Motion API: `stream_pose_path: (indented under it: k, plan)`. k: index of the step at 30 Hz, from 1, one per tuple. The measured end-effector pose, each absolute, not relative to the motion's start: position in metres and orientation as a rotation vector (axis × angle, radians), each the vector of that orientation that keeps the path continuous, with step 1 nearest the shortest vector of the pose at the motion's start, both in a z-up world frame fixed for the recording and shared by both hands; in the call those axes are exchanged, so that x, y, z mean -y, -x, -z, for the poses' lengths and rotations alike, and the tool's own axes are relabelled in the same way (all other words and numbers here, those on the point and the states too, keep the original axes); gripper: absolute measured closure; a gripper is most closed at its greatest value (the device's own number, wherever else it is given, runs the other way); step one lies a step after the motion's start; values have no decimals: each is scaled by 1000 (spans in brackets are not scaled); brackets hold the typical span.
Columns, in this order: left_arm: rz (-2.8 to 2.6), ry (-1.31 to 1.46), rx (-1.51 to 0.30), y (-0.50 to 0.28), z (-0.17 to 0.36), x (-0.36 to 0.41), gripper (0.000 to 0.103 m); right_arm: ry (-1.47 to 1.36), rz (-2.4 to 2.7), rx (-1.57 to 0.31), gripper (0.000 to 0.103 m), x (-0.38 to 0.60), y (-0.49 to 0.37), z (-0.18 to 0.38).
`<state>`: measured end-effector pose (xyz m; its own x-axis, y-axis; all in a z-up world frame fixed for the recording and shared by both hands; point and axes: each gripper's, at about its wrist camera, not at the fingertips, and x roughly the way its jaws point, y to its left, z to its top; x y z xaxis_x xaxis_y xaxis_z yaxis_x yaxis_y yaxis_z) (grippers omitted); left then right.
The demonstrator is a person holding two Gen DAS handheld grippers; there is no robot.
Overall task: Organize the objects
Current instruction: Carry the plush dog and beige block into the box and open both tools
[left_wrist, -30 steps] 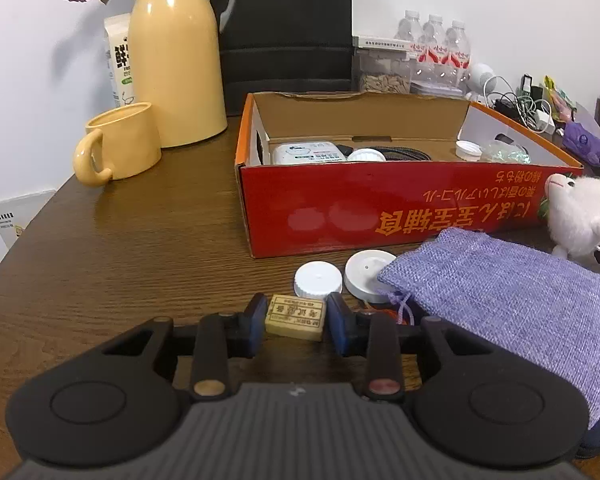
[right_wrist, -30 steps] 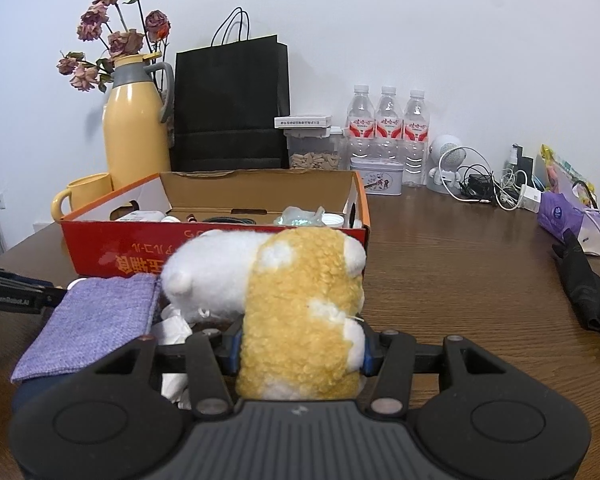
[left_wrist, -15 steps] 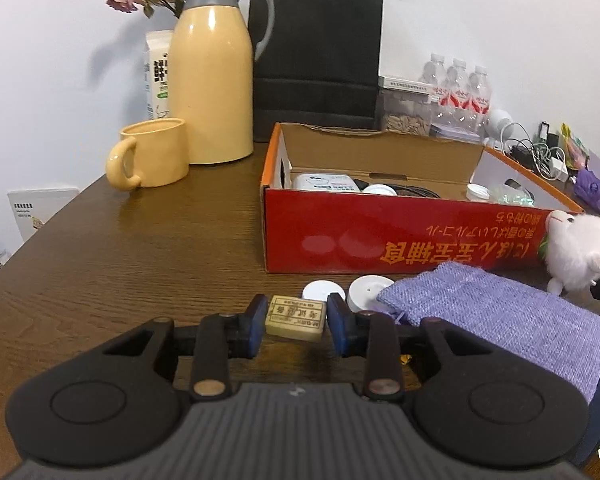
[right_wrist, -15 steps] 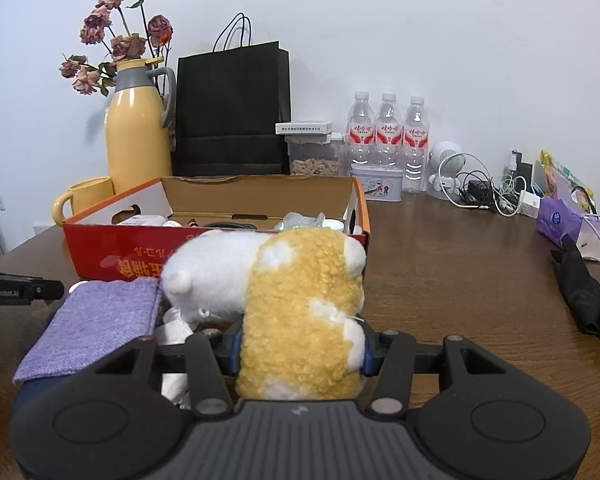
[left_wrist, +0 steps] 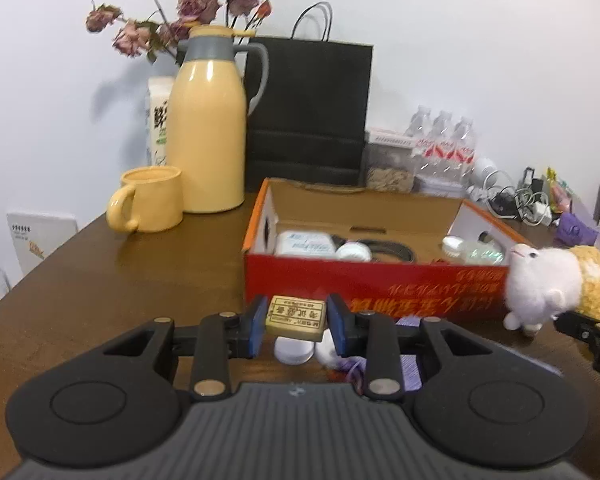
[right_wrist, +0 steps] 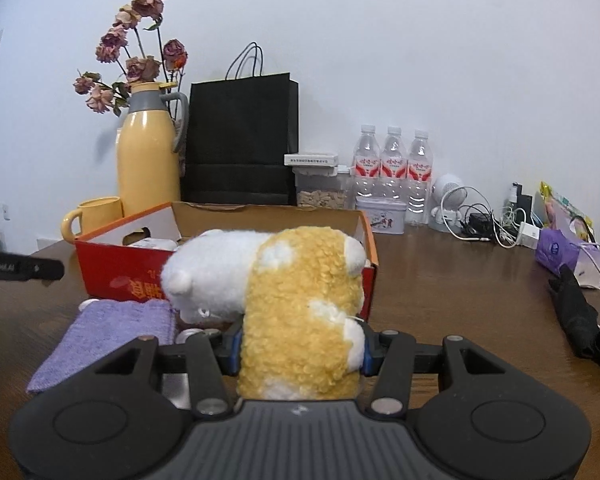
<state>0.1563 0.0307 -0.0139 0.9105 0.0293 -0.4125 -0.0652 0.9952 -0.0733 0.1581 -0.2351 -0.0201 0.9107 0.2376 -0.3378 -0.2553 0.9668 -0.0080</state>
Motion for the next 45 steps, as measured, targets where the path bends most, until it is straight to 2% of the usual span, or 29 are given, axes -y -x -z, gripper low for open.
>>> stream_pose_path:
  k: [10,20,30,45]
  plan:
    - [-6,85,-349,-179,-17,-8,70,29,-297,-271,55,226,-178,-11]
    - [-10,95,-319,-246,-39,8,70,-16,-280,-250,55,211,-250,-38]
    - [-65,153,-394,-313,-28,-1,70,-45,-250,-331,55,201,-328,-28]
    - [-89,168,-489,-338,1,-18,70,-24,-227,-464,55,198,-350,2]
